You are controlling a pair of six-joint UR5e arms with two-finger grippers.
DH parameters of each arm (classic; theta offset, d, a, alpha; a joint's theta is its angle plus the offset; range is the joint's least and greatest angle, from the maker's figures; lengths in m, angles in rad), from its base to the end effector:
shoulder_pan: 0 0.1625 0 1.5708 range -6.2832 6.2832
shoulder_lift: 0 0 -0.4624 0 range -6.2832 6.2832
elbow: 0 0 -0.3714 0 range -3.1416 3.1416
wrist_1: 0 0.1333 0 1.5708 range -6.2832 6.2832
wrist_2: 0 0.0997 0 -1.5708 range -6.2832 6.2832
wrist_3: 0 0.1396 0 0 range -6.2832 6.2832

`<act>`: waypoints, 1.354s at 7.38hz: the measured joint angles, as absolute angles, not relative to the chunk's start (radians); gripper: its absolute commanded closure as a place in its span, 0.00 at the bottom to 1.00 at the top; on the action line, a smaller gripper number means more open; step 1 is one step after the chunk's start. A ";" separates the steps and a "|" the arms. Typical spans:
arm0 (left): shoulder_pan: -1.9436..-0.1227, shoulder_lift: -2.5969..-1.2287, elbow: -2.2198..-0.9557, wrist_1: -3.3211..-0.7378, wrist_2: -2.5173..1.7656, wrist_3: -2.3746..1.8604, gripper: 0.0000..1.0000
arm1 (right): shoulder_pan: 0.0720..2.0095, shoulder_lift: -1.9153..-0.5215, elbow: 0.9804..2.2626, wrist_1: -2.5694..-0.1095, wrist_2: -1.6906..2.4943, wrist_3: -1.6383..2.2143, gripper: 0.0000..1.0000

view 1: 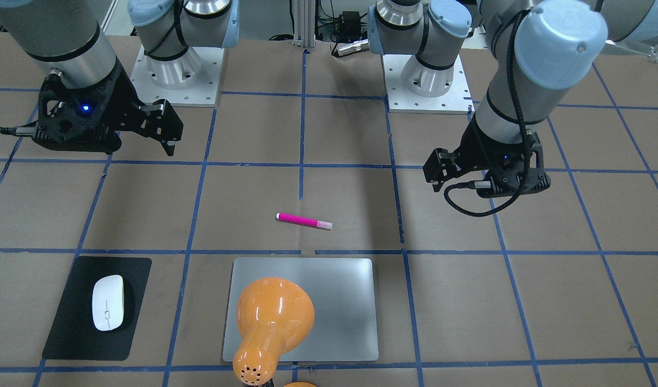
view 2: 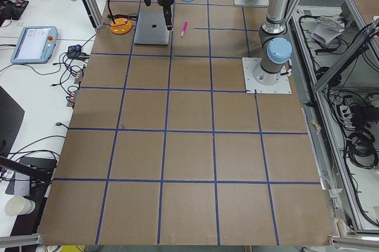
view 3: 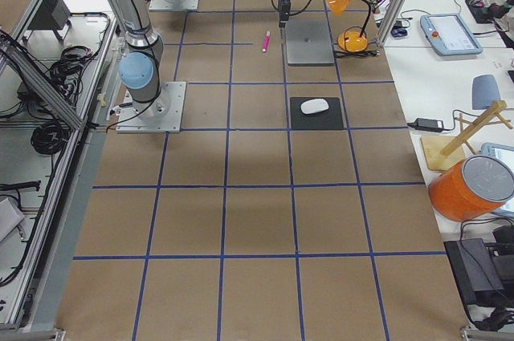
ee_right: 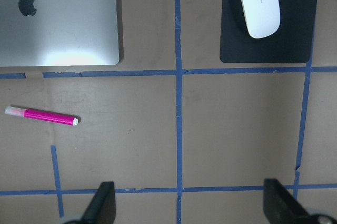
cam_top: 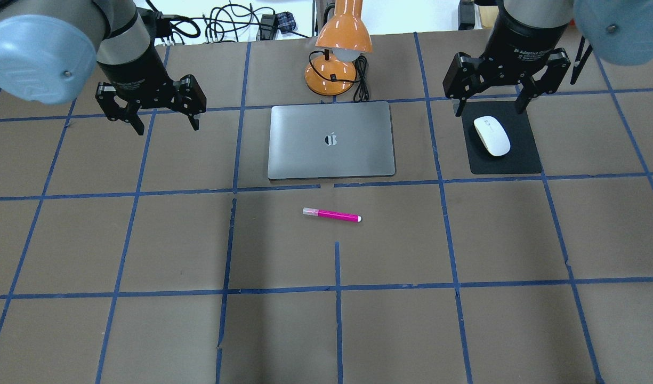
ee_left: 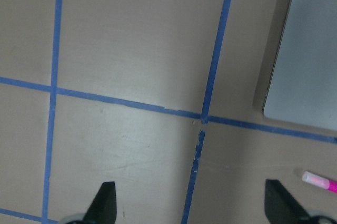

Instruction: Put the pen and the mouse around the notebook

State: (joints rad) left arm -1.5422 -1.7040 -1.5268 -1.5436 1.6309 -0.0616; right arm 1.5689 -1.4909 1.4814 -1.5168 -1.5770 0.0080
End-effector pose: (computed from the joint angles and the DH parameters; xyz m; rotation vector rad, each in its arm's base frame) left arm -0.1099 -0.5256 0.4425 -0.1360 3.0761 0.0940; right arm 0.1315 -0.5019 0.4831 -0.0153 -3.1344 -0.0697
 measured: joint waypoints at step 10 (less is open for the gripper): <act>-1.503 -1.618 -1.549 -1.662 1.582 0.139 0.00 | 1.560 -1.484 1.494 -1.523 -1.569 0.012 0.00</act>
